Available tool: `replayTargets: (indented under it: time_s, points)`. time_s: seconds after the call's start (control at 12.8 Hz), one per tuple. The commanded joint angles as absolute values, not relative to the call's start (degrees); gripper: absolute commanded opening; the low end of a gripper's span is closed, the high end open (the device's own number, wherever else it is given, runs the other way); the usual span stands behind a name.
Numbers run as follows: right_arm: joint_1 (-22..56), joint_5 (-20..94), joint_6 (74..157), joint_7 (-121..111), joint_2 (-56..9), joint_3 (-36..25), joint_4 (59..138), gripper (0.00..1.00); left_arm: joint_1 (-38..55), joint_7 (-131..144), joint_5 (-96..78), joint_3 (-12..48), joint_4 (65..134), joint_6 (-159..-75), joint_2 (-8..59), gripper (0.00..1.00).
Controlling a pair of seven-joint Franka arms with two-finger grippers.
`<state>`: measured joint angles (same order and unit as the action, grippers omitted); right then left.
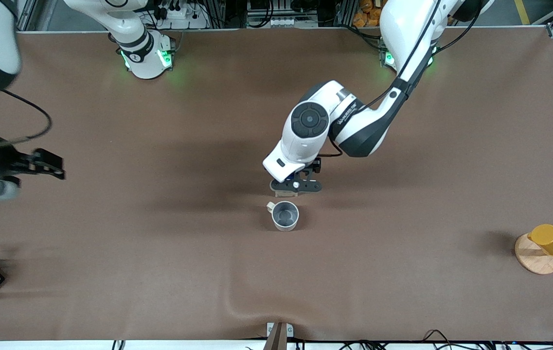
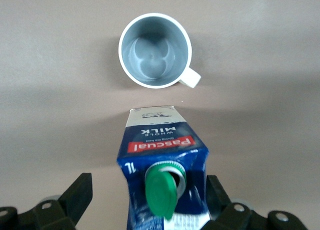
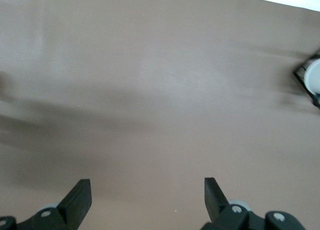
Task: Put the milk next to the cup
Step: 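Lower the milk carton beside the mug and open the left gripper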
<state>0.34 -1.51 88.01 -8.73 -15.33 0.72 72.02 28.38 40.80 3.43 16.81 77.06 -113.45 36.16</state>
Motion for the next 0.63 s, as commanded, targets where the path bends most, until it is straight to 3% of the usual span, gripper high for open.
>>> replayTargets:
  time_s: [0.0, 0.31, 0.55]
  points:
    - [-2.5, -1.4, 87.2, -8.3, -9.9, 1.8, 75.6, 1.0, 28.0, 42.5, 4.5, 16.3, 77.6, -110.1, 31.1, 1.0]
    - [-4.6, -1.4, 86.7, -6.9, -2.3, 1.8, 81.7, 1.0, 20.3, 41.8, 4.7, 14.8, 78.3, -108.9, 22.4, 1.0]
    - [-4.0, -1.9, 86.1, -5.3, 4.1, 1.8, 87.7, 1.0, 14.0, 35.2, 5.2, 15.0, 78.2, -100.8, 17.2, 1.0]
